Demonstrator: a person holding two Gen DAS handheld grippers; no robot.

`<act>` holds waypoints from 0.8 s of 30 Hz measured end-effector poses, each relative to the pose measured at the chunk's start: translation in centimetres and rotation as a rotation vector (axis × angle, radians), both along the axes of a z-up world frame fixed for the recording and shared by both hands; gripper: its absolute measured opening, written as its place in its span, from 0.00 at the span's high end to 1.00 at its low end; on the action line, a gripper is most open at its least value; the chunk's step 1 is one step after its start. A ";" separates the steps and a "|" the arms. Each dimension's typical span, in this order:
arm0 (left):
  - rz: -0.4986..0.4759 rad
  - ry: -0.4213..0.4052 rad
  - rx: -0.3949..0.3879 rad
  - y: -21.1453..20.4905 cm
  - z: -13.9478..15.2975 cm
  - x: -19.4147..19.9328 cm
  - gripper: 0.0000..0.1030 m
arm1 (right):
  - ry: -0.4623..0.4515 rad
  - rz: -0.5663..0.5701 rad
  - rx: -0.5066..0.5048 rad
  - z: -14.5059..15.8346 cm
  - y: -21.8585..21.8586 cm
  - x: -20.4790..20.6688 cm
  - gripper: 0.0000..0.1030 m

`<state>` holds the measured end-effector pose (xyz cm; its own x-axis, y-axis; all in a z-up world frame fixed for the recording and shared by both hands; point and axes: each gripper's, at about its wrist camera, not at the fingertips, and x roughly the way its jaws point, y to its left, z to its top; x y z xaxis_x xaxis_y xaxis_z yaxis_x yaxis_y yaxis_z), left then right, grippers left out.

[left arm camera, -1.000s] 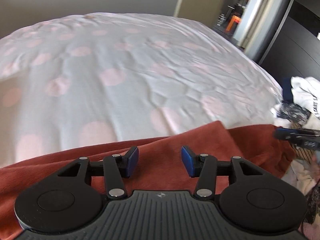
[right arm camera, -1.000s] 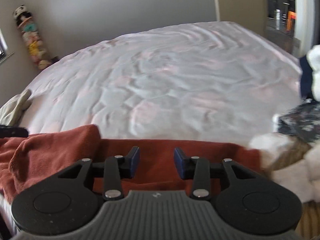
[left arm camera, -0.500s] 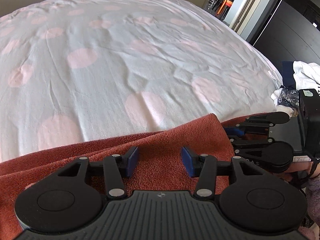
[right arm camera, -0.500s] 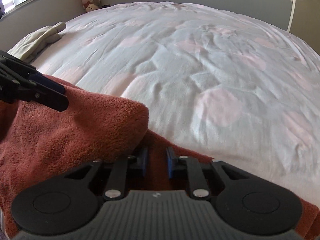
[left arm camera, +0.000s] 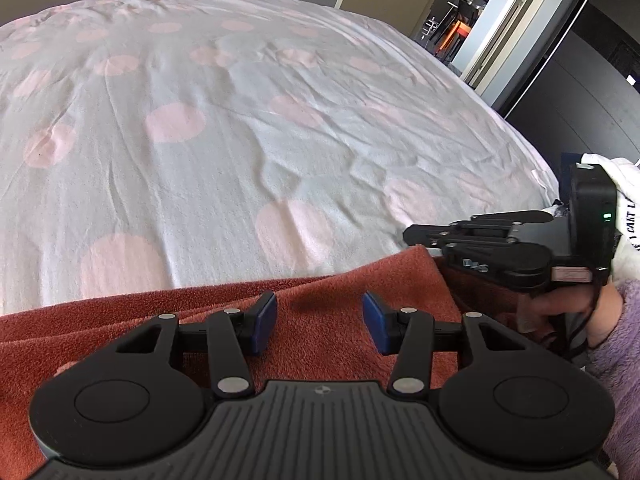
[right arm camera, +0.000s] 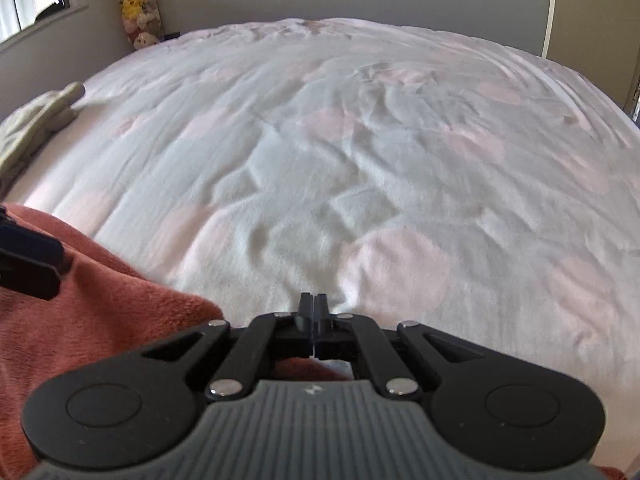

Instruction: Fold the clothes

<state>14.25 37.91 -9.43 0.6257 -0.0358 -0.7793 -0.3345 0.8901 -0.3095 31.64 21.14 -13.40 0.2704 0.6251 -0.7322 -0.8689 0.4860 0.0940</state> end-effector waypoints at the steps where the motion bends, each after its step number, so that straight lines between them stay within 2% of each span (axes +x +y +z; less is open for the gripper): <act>1: -0.001 -0.004 -0.002 -0.1 0.2 -0.3 0.56 | 0.013 0.007 0.020 0.7 -0.7 -0.1 0.91; 3: -0.002 -0.008 -0.009 -0.2 0.2 -0.7 0.55 | -0.018 0.059 0.001 1.4 -1.6 -1.3 0.74; 4: -0.003 -0.008 -0.010 -0.2 0.1 -0.8 0.55 | -0.034 0.086 -0.011 1.8 -2.1 -1.9 0.61; 6: -0.006 -0.004 -0.003 -0.3 0.1 -1.0 0.53 | -0.081 0.146 -0.067 1.6 -2.6 -3.2 0.60; 9: -0.009 0.004 0.006 -0.4 0.0 -1.4 0.49 | -0.053 0.222 -0.084 0.8 -2.9 -4.6 0.57; 11: 0.003 0.010 -0.001 -0.3 -0.2 -1.8 0.49 | -0.054 0.250 -0.070 0.5 -2.5 -5.5 0.44; 14: 0.022 0.012 -0.019 0.1 -0.5 -2.4 0.49 | -0.138 0.281 -0.114 -0.6 -0.5 -6.4 0.40; 16: 0.032 0.014 -0.028 0.3 -0.6 -2.7 0.49 | -0.127 0.290 -0.144 -1.5 0.7 -6.2 0.44; 17: 0.037 0.016 -0.032 0.5 -0.7 -2.9 0.49 | -0.103 0.279 -0.144 -1.8 1.1 -5.9 0.53; 18: 0.041 0.017 -0.034 0.6 -0.8 -2.9 0.49 | -0.117 0.284 -0.149 -1.7 1.2 -6.1 0.59; 20: 0.048 0.019 -0.042 0.8 -0.9 -3.1 0.49 | -0.148 0.292 -0.157 -1.5 1.6 -6.4 0.94; 22: 0.052 0.013 -0.050 0.8 -1.0 -3.1 0.49 | -0.181 0.277 -0.154 -1.3 1.7 -6.5 0.96; 24: 0.048 0.007 -0.055 0.6 -0.8 -3.3 0.49 | -0.155 0.205 -0.132 -1.5 2.1 -5.2 0.97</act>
<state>10.96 38.56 -10.28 0.6219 -0.0489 -0.7816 -0.3790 0.8546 -0.3550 26.46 23.21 -14.89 0.2636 0.5802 -0.7706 -0.9493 0.2980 -0.1004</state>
